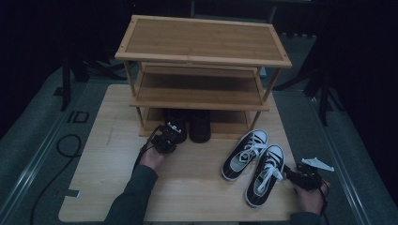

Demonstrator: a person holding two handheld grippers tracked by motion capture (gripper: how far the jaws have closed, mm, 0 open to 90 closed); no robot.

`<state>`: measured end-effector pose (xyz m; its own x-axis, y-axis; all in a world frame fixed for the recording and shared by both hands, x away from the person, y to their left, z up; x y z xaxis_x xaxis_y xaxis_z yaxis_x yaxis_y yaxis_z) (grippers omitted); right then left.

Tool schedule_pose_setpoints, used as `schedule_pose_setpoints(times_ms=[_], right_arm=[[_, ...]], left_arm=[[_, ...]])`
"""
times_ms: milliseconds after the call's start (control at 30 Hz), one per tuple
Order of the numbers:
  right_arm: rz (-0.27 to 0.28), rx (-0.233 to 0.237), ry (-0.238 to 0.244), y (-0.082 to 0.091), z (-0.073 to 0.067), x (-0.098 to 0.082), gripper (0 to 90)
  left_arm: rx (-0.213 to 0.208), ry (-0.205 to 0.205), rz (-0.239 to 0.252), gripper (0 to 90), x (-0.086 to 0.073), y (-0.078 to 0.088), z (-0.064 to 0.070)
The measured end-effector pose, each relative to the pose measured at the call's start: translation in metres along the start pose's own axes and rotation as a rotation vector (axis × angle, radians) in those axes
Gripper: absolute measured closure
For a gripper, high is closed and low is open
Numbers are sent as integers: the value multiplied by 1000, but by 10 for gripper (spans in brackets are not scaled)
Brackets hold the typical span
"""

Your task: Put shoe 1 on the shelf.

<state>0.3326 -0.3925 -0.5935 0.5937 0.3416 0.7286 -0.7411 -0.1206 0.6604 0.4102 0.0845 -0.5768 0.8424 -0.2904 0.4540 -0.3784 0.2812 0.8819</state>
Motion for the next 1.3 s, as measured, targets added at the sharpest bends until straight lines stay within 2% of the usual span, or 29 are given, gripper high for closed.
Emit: schedule_pose_setpoints(times_ms=[500,733,800,900,967,1300], right_arm=[[0,0,1,0,0,0,406],[0,0,1,0,0,0,406],[0,0,1,0,0,0,406],[0,0,1,0,0,0,406],[0,0,1,0,0,0,406],[1,1,2,0,0,0,406]], left_arm=[[-4,-2,-6,900,5,-3,4],[-25,-17,5,900,7,-2,15],[-24,-46,2,899,8,0,21],[-29,-62,9,900,11,2,28],[-33,-100,16,900,18,6,37],[-48,-162,35,900,37,11,66]])
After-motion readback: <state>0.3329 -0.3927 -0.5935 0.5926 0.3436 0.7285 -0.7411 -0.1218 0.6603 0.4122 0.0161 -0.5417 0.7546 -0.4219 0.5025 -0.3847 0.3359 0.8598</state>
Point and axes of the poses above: each handheld gripper's, and its own axes: y roughly backward along the jaws, x roughly out of its top, z roughly to its right, the point moved 5 cm from there along -y, roughly forward along the jaws, and after that the axes turned 15 degrees about y, right-handed, at the moved point
